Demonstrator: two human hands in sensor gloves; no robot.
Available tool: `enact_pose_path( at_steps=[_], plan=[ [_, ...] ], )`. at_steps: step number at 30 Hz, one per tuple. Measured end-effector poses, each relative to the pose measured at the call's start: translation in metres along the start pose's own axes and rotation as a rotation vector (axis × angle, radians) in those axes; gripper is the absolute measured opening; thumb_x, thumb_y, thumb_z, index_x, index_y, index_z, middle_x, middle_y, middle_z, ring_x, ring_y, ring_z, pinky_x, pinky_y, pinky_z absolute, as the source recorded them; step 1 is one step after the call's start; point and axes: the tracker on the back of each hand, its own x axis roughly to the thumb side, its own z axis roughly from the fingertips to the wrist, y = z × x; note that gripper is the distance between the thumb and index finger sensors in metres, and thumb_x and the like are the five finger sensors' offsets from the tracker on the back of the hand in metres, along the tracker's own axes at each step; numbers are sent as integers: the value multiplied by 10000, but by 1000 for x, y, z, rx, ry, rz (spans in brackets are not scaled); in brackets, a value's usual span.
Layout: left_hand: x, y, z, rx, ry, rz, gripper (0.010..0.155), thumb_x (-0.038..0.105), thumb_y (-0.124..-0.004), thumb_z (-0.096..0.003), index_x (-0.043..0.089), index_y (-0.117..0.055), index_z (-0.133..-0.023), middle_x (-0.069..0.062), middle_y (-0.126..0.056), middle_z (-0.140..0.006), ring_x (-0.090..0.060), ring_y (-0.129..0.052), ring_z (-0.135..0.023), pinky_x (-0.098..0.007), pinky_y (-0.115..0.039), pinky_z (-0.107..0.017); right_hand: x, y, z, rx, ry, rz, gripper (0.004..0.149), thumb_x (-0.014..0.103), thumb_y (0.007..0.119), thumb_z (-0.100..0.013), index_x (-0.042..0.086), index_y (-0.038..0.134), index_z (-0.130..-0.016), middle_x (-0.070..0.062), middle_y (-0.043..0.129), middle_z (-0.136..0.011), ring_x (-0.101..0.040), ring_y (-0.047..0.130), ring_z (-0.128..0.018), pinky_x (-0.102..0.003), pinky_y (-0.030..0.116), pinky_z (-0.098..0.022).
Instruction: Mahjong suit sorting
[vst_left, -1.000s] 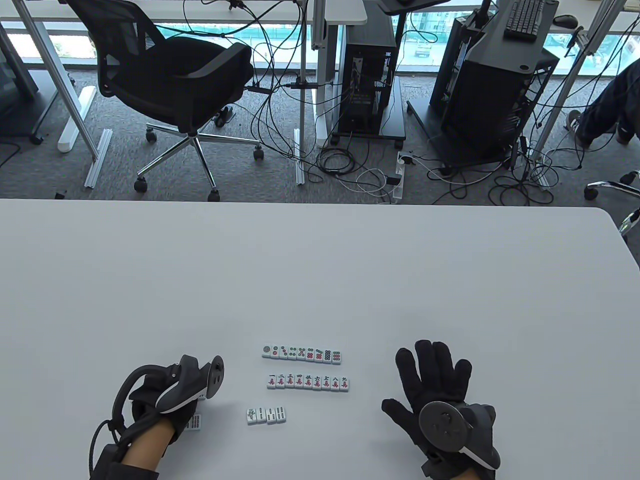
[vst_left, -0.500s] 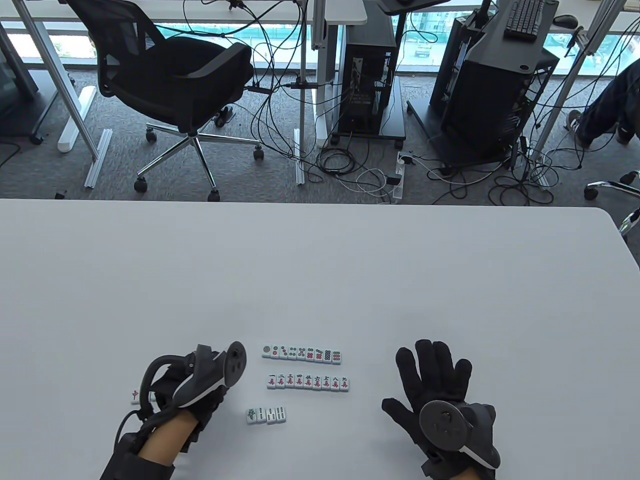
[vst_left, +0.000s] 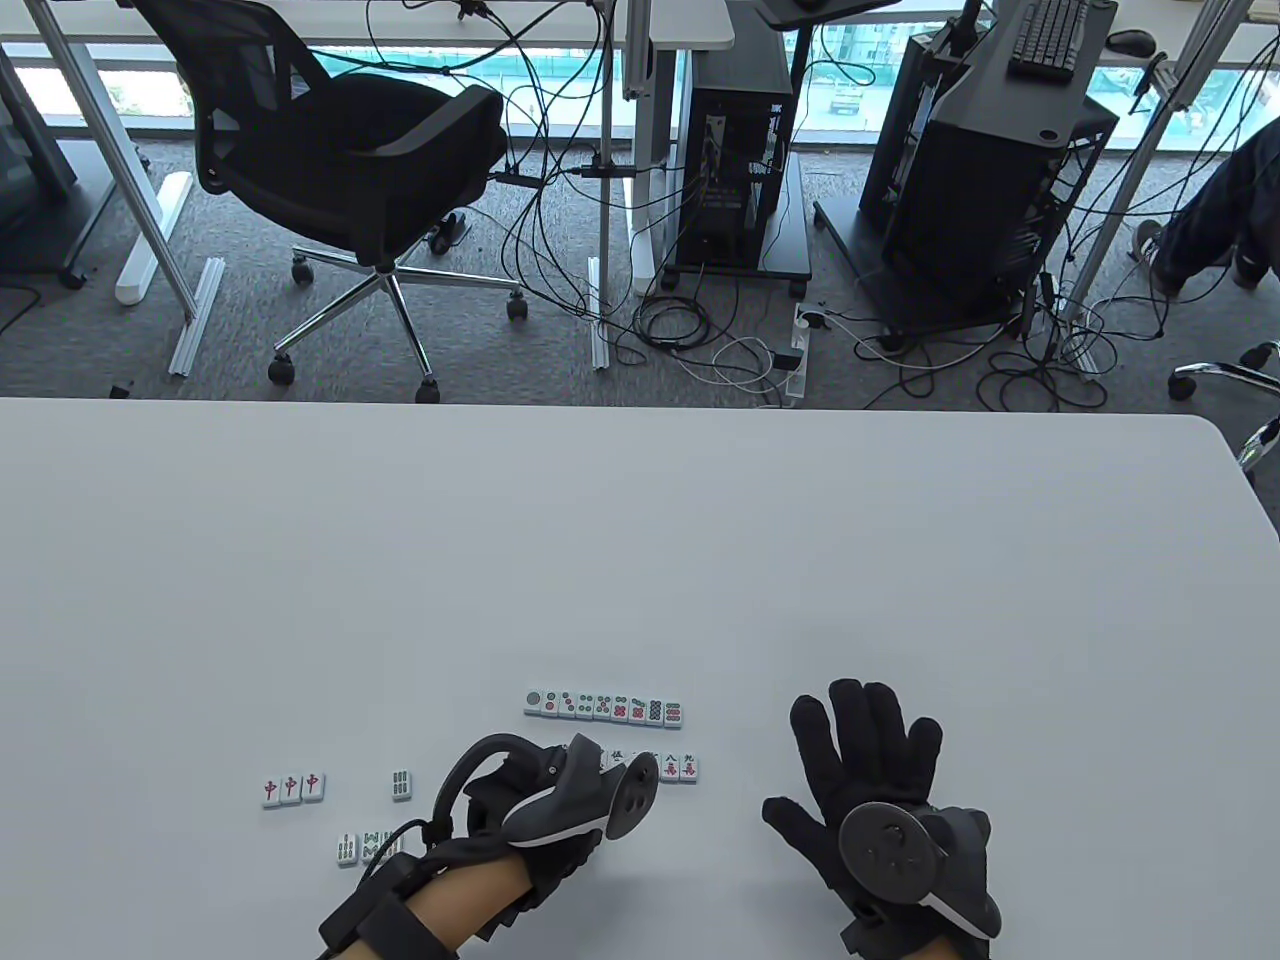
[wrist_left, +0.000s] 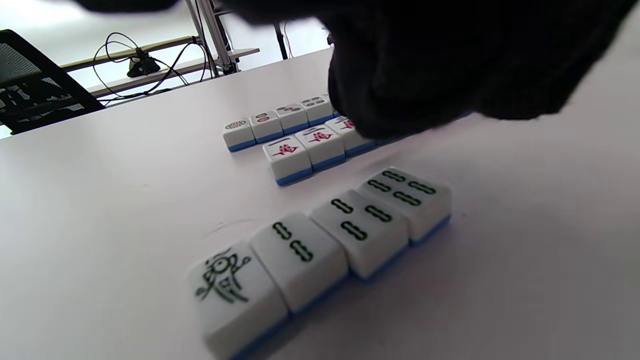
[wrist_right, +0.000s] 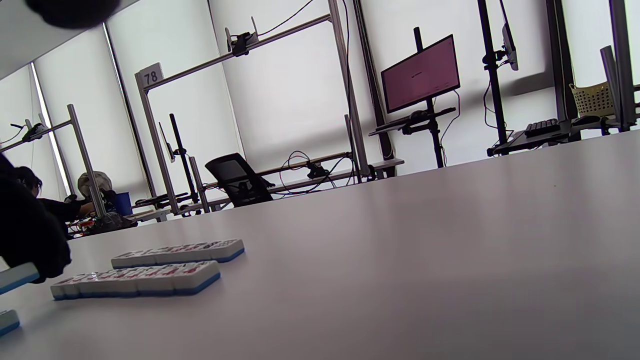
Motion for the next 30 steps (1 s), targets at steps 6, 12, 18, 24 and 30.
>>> enact_pose_path(
  at_steps=[6, 12, 18, 24, 30],
  plan=[
    [4, -12, -4, -22, -3, -53, 620, 551, -890, -260, 166, -876, -746, 188, -988, -271, -31, -893, 10, -317, -846, -114, 0, 0, 0, 2, -1, -2, 830, 658, 562, -450, 361, 90, -1065, -89, 50, -1161, -396, 12, -1036, -724, 116, -692],
    [7, -18, -1, -18, -22, -123, 633, 558, -885, -256, 172, -866, -757, 185, -991, -279, -39, -898, 0, -324, -847, -126, 0, 1, 0, 5, -1, 4, 829, 658, 561, -451, 360, 91, -1065, -89, 51, -1161, -396, 15, -1036, -724, 119, -692],
    [-20, -6, 14, 17, 27, -74, 651, 565, -877, -258, 207, -846, -801, 166, -1005, -340, -56, -931, -54, -340, -856, -173, 0, 1, 1, 8, 0, 10, 829, 658, 561, -450, 359, 92, -1064, -91, 53, -1160, -399, 17, -1035, -725, 123, -690],
    [-79, 5, 31, 40, 173, -33, 616, 525, -884, -268, 208, -852, -796, 154, -1011, -345, -70, -939, -63, -353, -857, -183, 0, 2, 0, 10, 4, 12, 828, 659, 561, -451, 359, 93, -1065, -92, 55, -1160, -398, 18, -1036, -725, 123, -690],
    [-133, -10, 41, -1, 316, 10, 606, 498, -893, -274, 213, -846, -807, 148, -1012, -352, -75, -941, -70, -358, -856, -190, -1, 1, 0, 12, 11, 16, 829, 657, 562, -451, 357, 93, -1065, -94, 55, -1159, -400, 19, -1034, -725, 122, -690]
  ],
)
